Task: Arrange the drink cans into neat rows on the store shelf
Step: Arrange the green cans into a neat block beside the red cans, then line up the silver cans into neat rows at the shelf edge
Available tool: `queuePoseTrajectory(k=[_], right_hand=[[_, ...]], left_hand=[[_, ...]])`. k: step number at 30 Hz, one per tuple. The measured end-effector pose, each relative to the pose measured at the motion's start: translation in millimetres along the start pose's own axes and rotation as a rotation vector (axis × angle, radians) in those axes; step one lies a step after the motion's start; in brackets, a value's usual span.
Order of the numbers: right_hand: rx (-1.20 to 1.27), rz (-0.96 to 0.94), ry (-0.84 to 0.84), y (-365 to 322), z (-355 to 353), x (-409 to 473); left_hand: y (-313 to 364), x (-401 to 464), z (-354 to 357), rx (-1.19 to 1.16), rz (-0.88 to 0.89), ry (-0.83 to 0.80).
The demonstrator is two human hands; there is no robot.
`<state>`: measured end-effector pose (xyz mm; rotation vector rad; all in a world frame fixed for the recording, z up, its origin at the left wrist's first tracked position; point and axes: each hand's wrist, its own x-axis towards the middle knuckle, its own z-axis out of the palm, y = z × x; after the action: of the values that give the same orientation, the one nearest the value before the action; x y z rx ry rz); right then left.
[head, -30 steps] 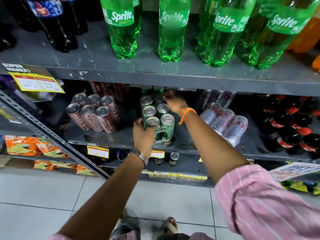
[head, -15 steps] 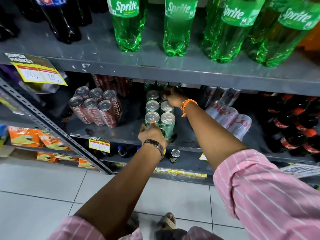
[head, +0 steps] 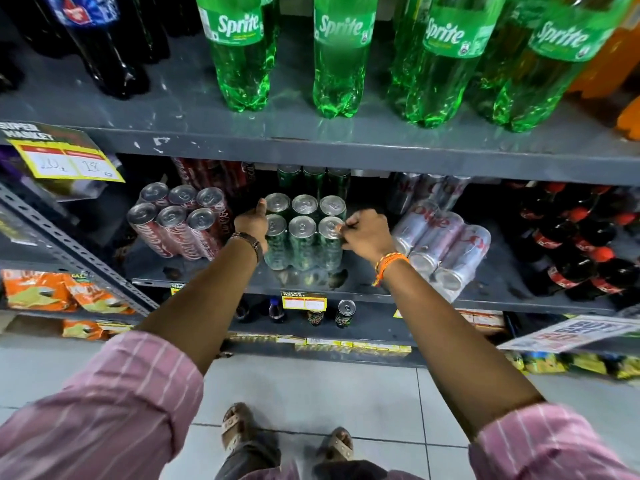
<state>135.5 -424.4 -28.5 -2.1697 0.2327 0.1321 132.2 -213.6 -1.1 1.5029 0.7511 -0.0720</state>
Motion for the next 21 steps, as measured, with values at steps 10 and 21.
queuePoseTrajectory(k=[10, 21], right_hand=[[0.045, -0.049, 0.02, 0.8, -34.8, -14.3], [0.046, 0.177, 0.565, 80.5, -148.9, -29.7]], left_hand=[[-1.5, -13.0, 7.4, 0.008, 0.262, 0.347], [8.2, -60.0, 122.7, 0.396, 0.633, -0.348]])
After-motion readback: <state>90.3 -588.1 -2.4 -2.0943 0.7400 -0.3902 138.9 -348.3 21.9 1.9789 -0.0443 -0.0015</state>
